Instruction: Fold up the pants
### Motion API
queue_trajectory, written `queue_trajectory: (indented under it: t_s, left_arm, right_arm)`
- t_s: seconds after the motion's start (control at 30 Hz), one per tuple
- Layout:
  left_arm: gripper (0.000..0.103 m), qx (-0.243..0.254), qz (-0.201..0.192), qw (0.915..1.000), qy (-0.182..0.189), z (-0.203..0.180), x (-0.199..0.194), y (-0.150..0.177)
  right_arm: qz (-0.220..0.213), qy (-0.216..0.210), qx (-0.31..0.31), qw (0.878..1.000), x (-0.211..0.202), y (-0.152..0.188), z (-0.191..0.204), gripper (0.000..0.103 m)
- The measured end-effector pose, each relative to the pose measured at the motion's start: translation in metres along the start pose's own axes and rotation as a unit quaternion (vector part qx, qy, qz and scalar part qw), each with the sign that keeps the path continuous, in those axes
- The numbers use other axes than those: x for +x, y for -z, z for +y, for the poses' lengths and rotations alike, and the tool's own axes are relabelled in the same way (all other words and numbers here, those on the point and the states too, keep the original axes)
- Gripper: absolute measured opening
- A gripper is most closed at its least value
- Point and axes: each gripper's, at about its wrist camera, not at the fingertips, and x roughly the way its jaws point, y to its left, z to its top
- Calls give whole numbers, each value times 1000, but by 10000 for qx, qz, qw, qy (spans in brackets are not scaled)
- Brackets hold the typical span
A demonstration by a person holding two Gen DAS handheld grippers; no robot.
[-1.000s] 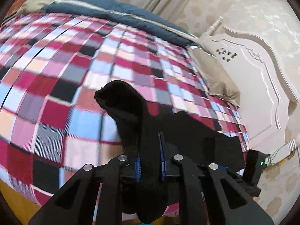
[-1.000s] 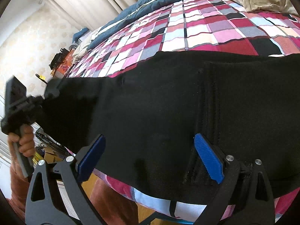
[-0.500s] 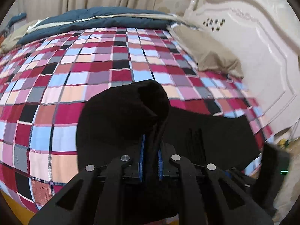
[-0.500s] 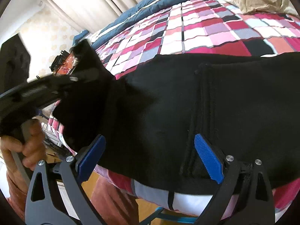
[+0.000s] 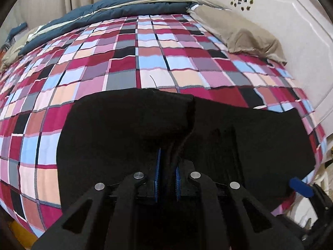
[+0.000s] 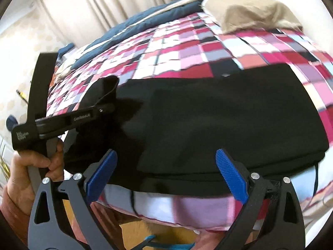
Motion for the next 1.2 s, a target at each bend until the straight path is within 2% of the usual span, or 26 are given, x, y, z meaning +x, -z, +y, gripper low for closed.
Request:
queue_trajectory:
  t_s: [0.1,0.17,0.23,0.27,0.4,0.5,0.6,0.7,0.8,0.83,0.9,0.93,1.07,1.2]
  left_arm:
    - [18,86,-97,9998,-156,-10,4,2]
    - [47,75,-198,9998,-35,-15,4,4]
    - [64,86,-270,9996,75,-21,2,6]
    - [67,119,-308,9994,105,-25,-1,8]
    - [72,144,-419,9979,478,-33,-22,16]
    - [80,-217,-679,9937,863,-17,-51,25]
    - [82,-713,-904,9880,1033,12,-73,33]
    - [82,-1349,-1178,9756,1273,51,-94,41]
    - [82,-1960,-1369,9600,1456,90,-111,49]
    - [82,-2190,-1442,9522,1568,104,-118,52]
    - [82,-2390,-1556,9430,1716,120,-123,53]
    - [82,-2421,-1579,9413,1743,127,-124,53]
    - [82,-2342,-1491,9468,1627,133,-124,48]
    - [83,-2194,-1883,9412,1747,137,-150,51]
  right_arm:
    - [20,33,195,9998,0,2,-14,96]
    - [19,-45,304,9995,-4,5,-20,96]
    - [22,-117,388,9992,-5,4,-23,96]
    - [28,-145,407,9991,-5,4,-24,96]
    - [58,-274,537,9982,-6,2,-29,96]
    - [98,-364,651,9972,-6,0,-32,96]
    - [17,-492,770,9958,-10,-2,-32,96]
    - [-14,-641,837,9944,-13,-6,-28,96]
    - [19,-798,801,9936,-13,-10,-17,96]
    - [61,-872,772,9932,-11,-10,-12,96]
    - [130,-988,688,9926,-7,-12,1,96]
    - [162,-1013,640,9927,-5,-12,7,96]
    - [247,-1053,376,9934,3,-15,33,96]
    - [262,-1398,320,9893,0,-17,55,96]
